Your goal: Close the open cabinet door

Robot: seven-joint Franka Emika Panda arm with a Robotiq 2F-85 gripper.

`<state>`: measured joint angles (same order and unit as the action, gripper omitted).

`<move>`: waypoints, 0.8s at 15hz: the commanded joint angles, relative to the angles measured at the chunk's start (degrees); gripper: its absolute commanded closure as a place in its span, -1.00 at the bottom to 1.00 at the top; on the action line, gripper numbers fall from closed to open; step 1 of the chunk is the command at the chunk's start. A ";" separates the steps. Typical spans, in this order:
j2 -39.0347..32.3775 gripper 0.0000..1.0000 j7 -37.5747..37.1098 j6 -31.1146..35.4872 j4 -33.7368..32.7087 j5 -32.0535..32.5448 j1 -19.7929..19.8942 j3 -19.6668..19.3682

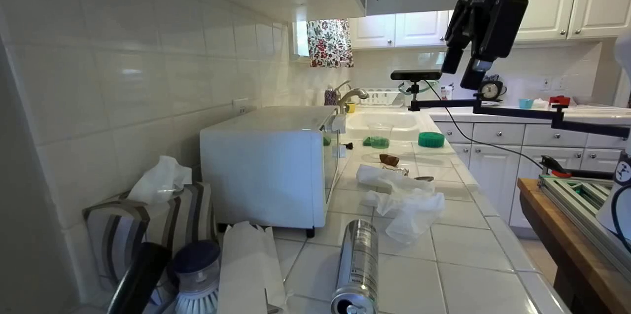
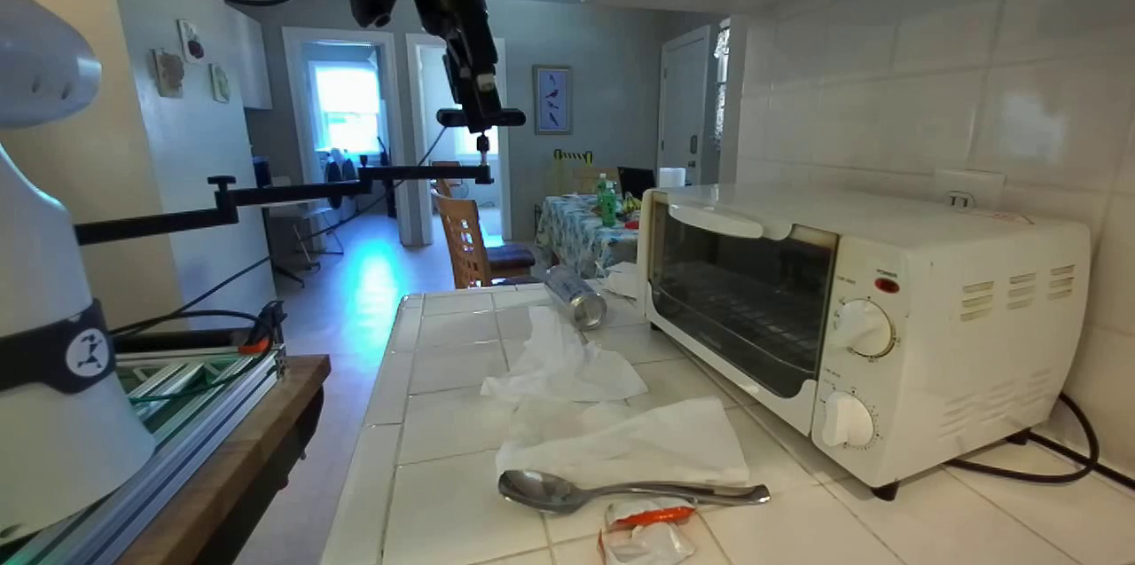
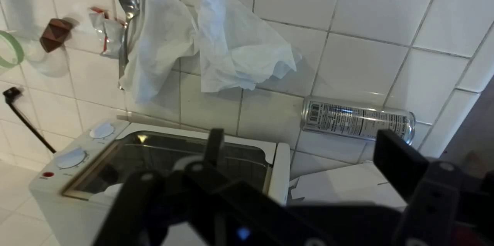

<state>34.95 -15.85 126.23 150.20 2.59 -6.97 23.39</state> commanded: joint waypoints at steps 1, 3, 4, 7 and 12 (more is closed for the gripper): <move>-0.39 -1.00 -0.91 -0.19 -0.11 1.18 -1.56 -1.46; 2.95 -1.00 0.23 -1.18 -1.17 -1.49 -3.02 -4.01; 4.86 -1.00 -0.01 -1.55 -1.65 -1.45 -3.05 -4.86; 10.95 -1.00 2.54 -6.66 -3.87 -3.31 -3.98 -9.52; 19.78 -1.00 1.80 -15.84 -5.75 -1.62 -0.89 -11.72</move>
<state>51.54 -14.56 113.61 144.70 1.19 -9.53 12.06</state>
